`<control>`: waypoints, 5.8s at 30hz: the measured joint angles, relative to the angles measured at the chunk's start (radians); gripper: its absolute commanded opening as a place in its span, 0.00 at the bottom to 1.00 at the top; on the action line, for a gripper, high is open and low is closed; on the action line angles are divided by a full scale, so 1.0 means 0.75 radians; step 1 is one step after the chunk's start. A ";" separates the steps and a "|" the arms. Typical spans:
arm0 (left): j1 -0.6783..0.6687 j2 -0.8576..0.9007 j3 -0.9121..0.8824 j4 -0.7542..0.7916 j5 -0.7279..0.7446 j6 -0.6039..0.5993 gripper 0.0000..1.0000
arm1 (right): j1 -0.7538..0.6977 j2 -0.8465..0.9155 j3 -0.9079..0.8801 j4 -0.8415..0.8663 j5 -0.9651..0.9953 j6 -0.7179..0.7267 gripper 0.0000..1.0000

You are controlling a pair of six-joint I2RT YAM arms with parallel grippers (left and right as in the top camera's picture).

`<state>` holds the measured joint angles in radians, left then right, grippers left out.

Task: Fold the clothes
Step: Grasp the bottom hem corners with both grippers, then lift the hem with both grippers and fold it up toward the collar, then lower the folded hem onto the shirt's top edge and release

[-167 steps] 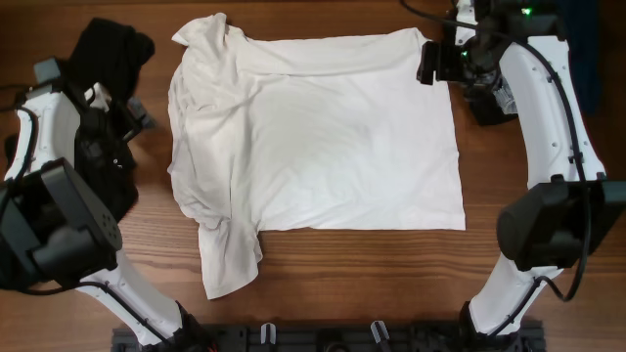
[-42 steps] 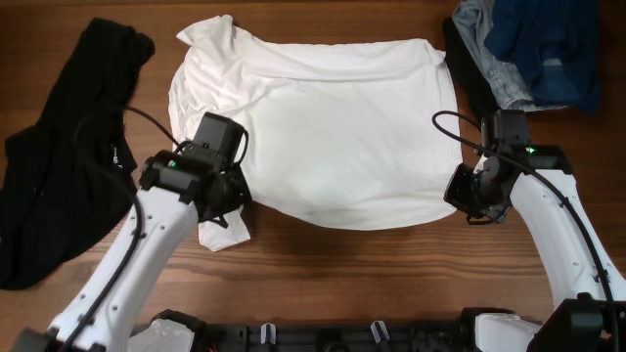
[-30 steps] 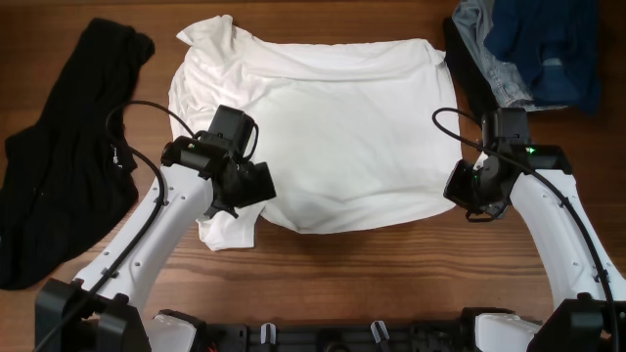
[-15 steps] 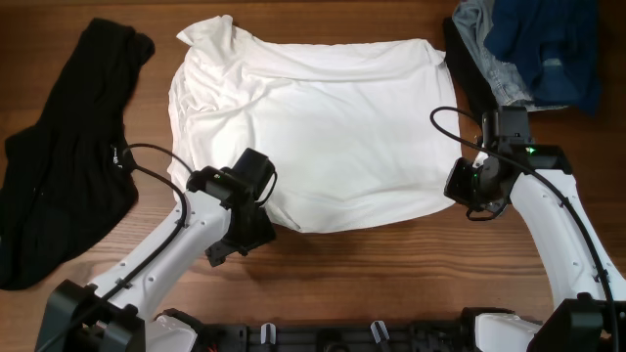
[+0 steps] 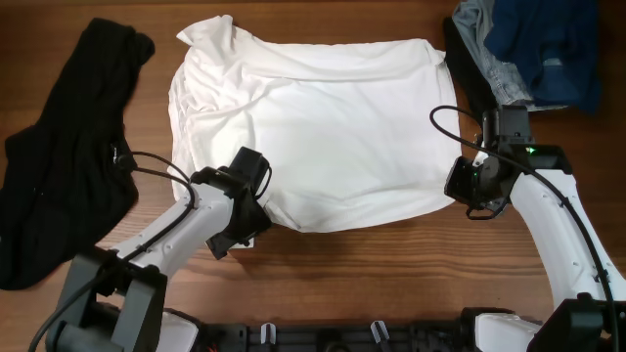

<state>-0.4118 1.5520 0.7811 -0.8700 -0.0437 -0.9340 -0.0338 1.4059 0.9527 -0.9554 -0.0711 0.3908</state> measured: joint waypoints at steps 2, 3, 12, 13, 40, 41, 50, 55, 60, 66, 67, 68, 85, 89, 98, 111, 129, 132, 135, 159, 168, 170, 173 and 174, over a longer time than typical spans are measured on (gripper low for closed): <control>0.000 0.004 -0.016 0.007 0.000 -0.003 0.64 | 0.000 0.000 0.000 0.001 0.000 0.001 0.08; 0.000 0.004 -0.035 0.020 -0.001 -0.005 0.61 | 0.000 0.000 0.000 0.004 0.000 0.001 0.08; 0.000 -0.019 -0.083 0.114 0.039 -0.013 0.04 | 0.000 0.000 0.000 0.012 0.000 0.001 0.04; 0.002 -0.019 -0.080 0.081 0.036 -0.009 0.04 | 0.001 0.000 0.000 0.008 0.000 0.004 0.04; 0.314 -0.400 0.665 -0.786 -0.379 0.174 0.04 | -0.085 -0.081 0.117 -0.289 -0.033 0.030 0.04; 0.314 -0.318 0.666 -0.742 -0.385 0.178 0.04 | -0.085 -0.043 0.117 -0.263 -0.033 0.029 0.04; 0.490 0.095 0.666 -0.250 -0.413 0.326 0.04 | -0.090 0.111 0.119 0.051 -0.032 -0.066 0.04; 0.576 0.133 0.666 -0.057 -0.313 0.478 0.04 | -0.090 0.199 0.120 0.245 -0.024 -0.076 0.04; 0.576 0.140 0.666 0.051 -0.248 0.539 0.04 | -0.090 0.253 0.120 0.350 -0.024 -0.076 0.04; 0.576 0.261 0.666 0.089 -0.222 0.556 0.04 | -0.090 0.332 0.120 0.448 -0.024 -0.076 0.04; 0.576 0.275 0.666 0.098 -0.222 0.557 0.04 | -0.090 0.348 0.120 0.465 -0.024 -0.076 0.04; 0.576 0.289 0.666 0.116 -0.222 0.561 0.04 | -0.090 0.369 0.120 0.480 -0.024 -0.076 0.04; 0.576 0.364 1.088 -0.143 0.052 0.865 1.00 | -0.076 0.422 0.737 0.004 -0.090 -0.337 0.96; 0.575 0.356 1.304 -0.103 0.143 0.971 1.00 | -0.042 0.415 0.899 -0.042 -0.090 -0.411 0.95; 0.586 0.838 1.354 0.360 0.175 1.048 0.98 | -0.040 0.415 0.903 -0.098 -0.094 -0.445 0.92; 0.635 1.080 1.356 0.681 0.126 0.760 0.55 | -0.040 0.415 0.903 -0.078 -0.095 -0.439 0.87; 0.585 1.148 1.365 0.836 0.123 0.713 0.04 | -0.040 0.416 0.903 -0.051 -0.095 -0.432 0.85; 0.585 1.153 1.365 0.833 0.098 0.710 0.04 | -0.040 0.416 0.903 -0.047 -0.095 -0.432 0.85; 0.585 1.155 1.365 0.850 0.090 0.710 0.04 | -0.040 0.417 0.903 -0.045 -0.095 -0.432 0.84; 0.498 0.685 1.500 0.240 0.079 0.930 0.04 | 0.038 1.029 0.905 0.731 -0.032 -0.371 0.72; 0.498 0.685 1.500 0.205 0.079 0.931 0.04 | 0.038 1.175 0.905 1.016 0.051 -0.332 0.66; 0.498 0.685 1.500 0.205 0.079 0.931 0.04 | 0.038 1.179 0.905 1.029 0.052 -0.319 0.64; 0.498 0.685 1.500 0.205 0.079 0.931 0.04 | 0.038 1.186 0.905 1.038 0.052 -0.311 0.62; 0.498 0.685 1.500 0.205 0.079 0.930 0.04 | 0.038 1.195 0.905 1.038 0.052 -0.303 0.61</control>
<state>-0.0383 2.0659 1.9064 -0.7158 0.0154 -0.2363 -0.0051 2.3020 1.6318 -0.1772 -0.0319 0.1638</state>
